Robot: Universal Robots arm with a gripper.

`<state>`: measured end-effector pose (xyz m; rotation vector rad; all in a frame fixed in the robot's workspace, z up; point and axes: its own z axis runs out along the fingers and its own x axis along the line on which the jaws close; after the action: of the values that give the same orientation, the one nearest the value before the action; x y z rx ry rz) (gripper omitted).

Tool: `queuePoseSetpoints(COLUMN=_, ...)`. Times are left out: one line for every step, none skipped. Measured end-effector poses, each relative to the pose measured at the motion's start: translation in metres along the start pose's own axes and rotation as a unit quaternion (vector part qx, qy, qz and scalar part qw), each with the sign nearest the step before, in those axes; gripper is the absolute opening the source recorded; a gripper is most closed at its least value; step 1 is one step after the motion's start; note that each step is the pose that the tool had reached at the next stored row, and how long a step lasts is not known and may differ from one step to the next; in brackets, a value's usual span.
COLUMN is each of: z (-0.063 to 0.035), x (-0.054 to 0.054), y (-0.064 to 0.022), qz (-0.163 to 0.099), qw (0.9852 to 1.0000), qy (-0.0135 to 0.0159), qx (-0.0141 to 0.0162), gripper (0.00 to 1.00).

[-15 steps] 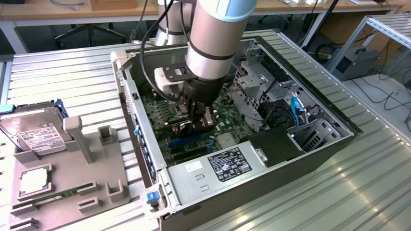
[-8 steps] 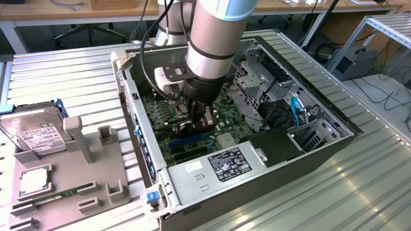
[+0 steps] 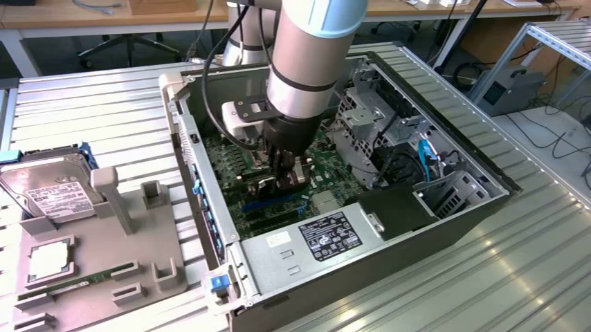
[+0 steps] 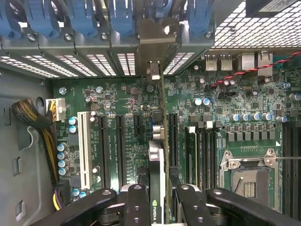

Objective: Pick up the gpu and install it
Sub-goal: 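Insert the gpu into the slot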

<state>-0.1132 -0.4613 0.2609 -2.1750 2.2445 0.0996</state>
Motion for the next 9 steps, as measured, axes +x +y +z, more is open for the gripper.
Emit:
queuePoseSetpoints(z=0.0005, x=0.0, y=0.0, qz=0.0, qw=1.0, qy=-0.0001, qx=0.0001, gripper=0.27)
queuePoseSetpoints(z=0.0006, x=0.0, y=0.0, qz=0.0, qw=1.0, qy=-0.0001, qx=0.0001, gripper=0.27)
queuePoseSetpoints(z=0.0006, x=0.0, y=0.0, qz=0.002, qw=1.0, qy=-0.0001, qx=0.0001, gripper=0.27)
queuePoseSetpoints(z=0.0006, x=0.0, y=0.0, qz=0.002, qw=1.0, qy=-0.0002, qx=0.0002, gripper=0.27)
queuePoseSetpoints(z=0.0006, x=0.0, y=0.0, qz=0.002, qw=1.0, qy=-0.0001, qx=0.0001, gripper=0.27)
queuePoseSetpoints(z=0.0006, x=0.0, y=0.0, qz=0.002, qw=1.0, qy=-0.0001, qx=0.0001, gripper=0.27)
queuePoseSetpoints(z=0.0006, x=0.0, y=0.0, qz=0.002, qw=1.0, qy=-0.0001, qx=0.0002, gripper=0.27)
queuePoseSetpoints(z=0.0006, x=0.0001, y=0.0, qz=0.004, qw=1.0, qy=-0.0003, qx=0.0003, gripper=0.27)
queuePoseSetpoints(z=-0.0002, x=0.0001, y=0.0, qz=0.005, qw=1.0, qy=-0.0005, qx=0.0005, gripper=0.27)
